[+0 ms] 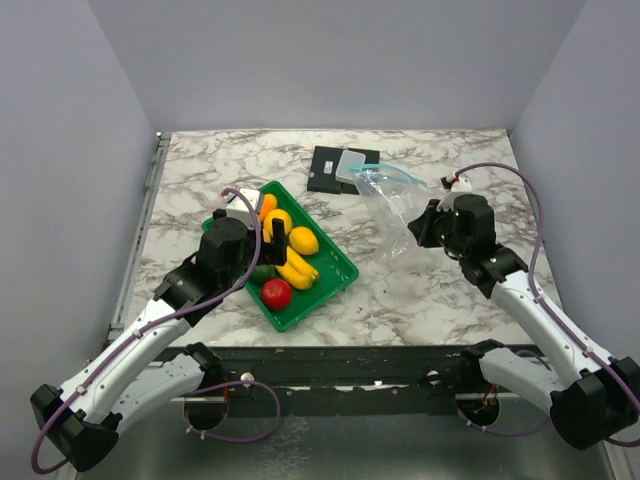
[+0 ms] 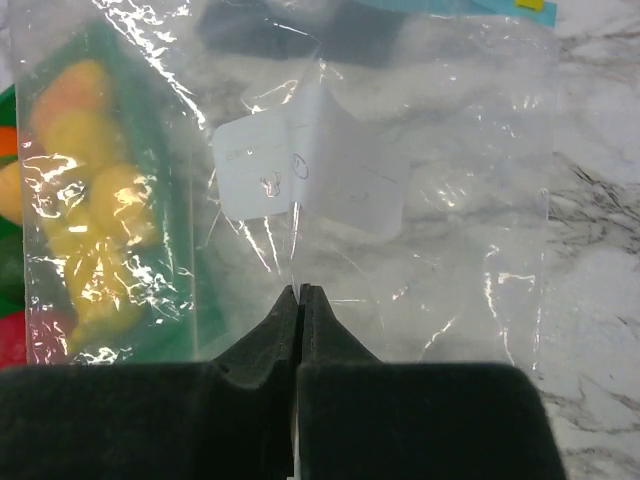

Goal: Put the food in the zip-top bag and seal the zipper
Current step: Pick up the zipper food storage bag at the center of the board.

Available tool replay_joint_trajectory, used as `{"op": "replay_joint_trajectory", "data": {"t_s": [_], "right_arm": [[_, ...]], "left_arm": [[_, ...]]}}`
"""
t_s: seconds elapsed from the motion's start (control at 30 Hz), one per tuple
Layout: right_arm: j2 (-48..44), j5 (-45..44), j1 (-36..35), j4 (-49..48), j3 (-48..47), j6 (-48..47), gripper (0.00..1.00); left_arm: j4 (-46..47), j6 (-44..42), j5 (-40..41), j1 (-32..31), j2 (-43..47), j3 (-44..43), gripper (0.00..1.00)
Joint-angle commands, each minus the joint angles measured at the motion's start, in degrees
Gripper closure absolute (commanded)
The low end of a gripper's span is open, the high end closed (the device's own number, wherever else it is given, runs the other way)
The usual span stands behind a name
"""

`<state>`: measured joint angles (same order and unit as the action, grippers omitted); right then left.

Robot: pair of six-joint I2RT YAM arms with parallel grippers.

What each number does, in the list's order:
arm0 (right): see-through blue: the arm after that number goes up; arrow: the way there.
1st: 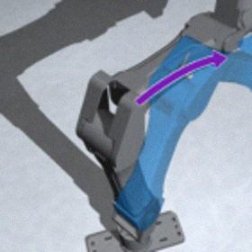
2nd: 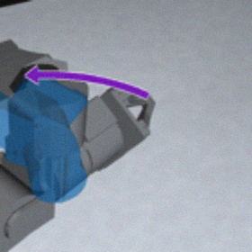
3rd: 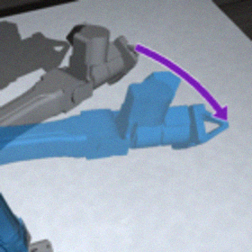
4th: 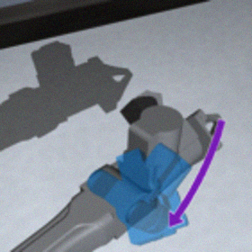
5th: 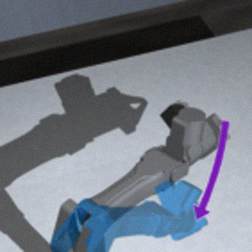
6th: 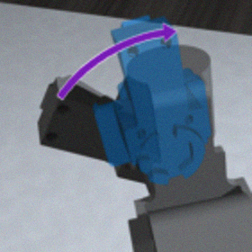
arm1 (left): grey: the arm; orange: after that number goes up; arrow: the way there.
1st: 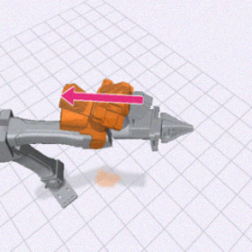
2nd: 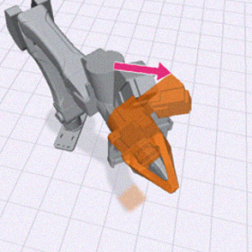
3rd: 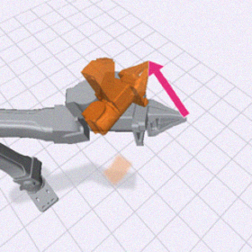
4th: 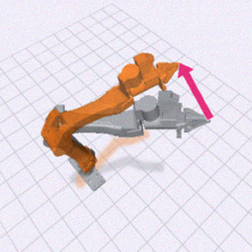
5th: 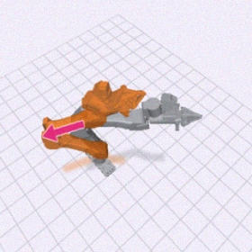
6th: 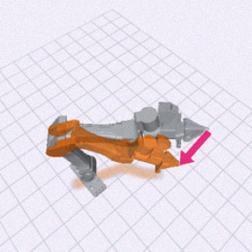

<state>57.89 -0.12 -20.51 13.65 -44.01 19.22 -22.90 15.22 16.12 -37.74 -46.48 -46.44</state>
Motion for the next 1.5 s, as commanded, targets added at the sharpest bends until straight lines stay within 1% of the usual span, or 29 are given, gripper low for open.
{"op": "replay_joint_trajectory", "data": {"t_s": [0.0,0.2,0.33,0.5,0.63,0.73,0.87,0.93,1.07,1.13,1.27,1.33,1.47], "right_arm": [[-2.6,12.0,0.2,-5.2,0.5,-5.4,0.99],[-5.2,22.0,0.1,-7.4,0.6,-9.3,0.99],[-8.9,28.1,-0.2,-8.8,1.5,-12.3,0.99],[-12.4,32.6,-0.5,-9.0,1.7,-15.4,0.99],[-13.5,35.8,-0.5,-7.0,0.7,-18.6,0.99],[-13.9,38.9,-1.0,-6.1,0.2,-21.5,0.99],[-14.5,42.3,-1.7,-5.0,-0.5,-24.9,0.99],[-14.6,43.5,-2.0,-3.8,-1.2,-26.3,0.99],[-14.6,44.0,-3.0,-0.1,-3.2,-29.6,0.99],[-14.5,43.7,-3.3,1.2,-3.9,-31.0,0.99],[-14.9,45.5,-4.1,3.4,-4.1,-34.5,0.99],[-15.2,46.4,-4.7,5.0,-4.0,-37.9,0.99],[-15.4,47.0,-5.4,6.0,-4.6,-40.1,0.99]], "left_arm": [[-0.6,0.0,-0.7,0.0,-0.3,0.5,0.01],[-0.9,0.8,-1.0,0.0,-0.6,0.1,0.01],[-0.8,2.0,-1.9,0.2,-0.5,-0.3,0.01],[-1.0,4.6,-3.5,0.2,0.3,-1.5,0.01],[-2.8,5.9,-4.5,0.4,0.6,-3.1,0.01],[-4.3,6.5,-6.7,1.2,-0.5,-4.6,0.03],[-5.9,6.7,-11.6,5.1,-1.5,-6.7,0.05],[-6.4,6.7,-15.7,8.3,-1.9,-7.5,0.05],[-6.8,6.8,-27.0,16.7,-3.8,-7.7,0.10],[-6.4,7.7,-30.5,19.4,-4.1,-7.5,0.11],[-5.1,10.5,-35.7,21.9,-4.1,-7.5,0.11],[-4.3,12.3,-38.9,23.2,-4.2,-7.7,0.11],[-3.0,15.3,-44.2,24.6,-4.1,-8.1,0.12]]}}
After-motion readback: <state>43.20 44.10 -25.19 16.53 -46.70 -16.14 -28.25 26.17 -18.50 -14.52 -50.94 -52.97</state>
